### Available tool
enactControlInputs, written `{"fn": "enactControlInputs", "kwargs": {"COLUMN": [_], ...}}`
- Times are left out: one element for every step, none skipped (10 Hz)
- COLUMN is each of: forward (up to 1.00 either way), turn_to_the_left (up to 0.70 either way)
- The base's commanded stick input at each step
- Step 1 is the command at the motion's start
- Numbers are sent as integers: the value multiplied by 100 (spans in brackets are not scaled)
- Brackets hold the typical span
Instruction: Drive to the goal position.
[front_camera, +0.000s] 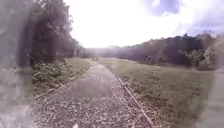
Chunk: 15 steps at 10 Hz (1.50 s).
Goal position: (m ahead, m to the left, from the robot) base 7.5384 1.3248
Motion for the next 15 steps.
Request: {"fn": "enactControlInputs", "kwargs": {"forward": [70,70,70,70,70,70,70,70,70,70,70,70,70,70,70], "turn_to_the_left": [1,1,1,1,1,1,1,1,1,1,1,1,1,1,1]}}
